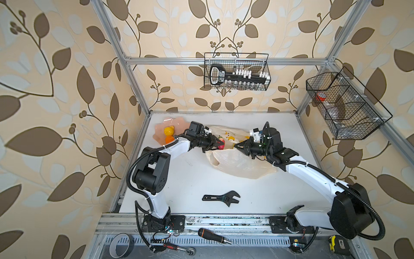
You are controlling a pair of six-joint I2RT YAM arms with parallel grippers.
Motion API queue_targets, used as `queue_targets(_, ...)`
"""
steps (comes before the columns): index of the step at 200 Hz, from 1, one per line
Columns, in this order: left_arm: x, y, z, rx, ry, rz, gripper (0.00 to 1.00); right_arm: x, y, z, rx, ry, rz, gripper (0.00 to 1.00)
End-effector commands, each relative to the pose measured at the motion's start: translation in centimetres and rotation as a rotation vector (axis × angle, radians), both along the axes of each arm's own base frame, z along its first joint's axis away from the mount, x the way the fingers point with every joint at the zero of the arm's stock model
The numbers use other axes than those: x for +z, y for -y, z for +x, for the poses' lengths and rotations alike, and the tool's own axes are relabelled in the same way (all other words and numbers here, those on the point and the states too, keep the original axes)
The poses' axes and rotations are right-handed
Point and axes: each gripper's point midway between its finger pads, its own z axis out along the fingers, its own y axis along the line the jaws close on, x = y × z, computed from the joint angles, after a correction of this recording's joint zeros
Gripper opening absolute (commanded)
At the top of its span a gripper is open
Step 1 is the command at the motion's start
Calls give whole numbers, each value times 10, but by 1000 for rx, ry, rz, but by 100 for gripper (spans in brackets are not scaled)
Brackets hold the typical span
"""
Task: Place the fruits into the plastic bag
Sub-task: Place the fruit in the plastic bag.
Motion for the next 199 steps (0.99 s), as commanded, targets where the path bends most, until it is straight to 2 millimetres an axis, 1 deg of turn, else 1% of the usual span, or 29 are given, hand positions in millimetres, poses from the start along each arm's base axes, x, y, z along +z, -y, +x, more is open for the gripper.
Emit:
queue_targets(1, 15, 27, 2, -35, 39, -44, 31, 10, -2, 3, -9, 21, 16, 0)
queue_targets(25, 5, 51, -9, -82, 14, -38, 31, 10, -2, 5, -12, 21, 21, 0)
queue_targets(54, -13, 73, -20, -117, -28, 15, 31, 10, -3, 6, -14, 21, 27, 0)
queue_targets(72, -22, 82, -24, -132, -43, 65, 31, 10, -4, 8, -16, 23, 29, 0)
queue_targets(100, -29, 86, -26, -152, -66, 151, 35, 8, -5, 8, -17, 22, 33, 0)
queue_targets(117, -33, 87, -29, -164, -75, 191, 40, 8, -5, 9, -16, 21, 36, 0)
queue_targets(158, -38, 88, -31, -168, -99, 220, 48, 7, -6, 9, -13, 20, 38, 0)
queue_targets(180, -36, 91, -30, -175, -103, 208, 60, 7, -6, 10, -13, 21, 41, 0)
queue_targets(199, -30, 96, -29, -179, -103, 178, 74, 7, -6, 11, -14, 20, 41, 0)
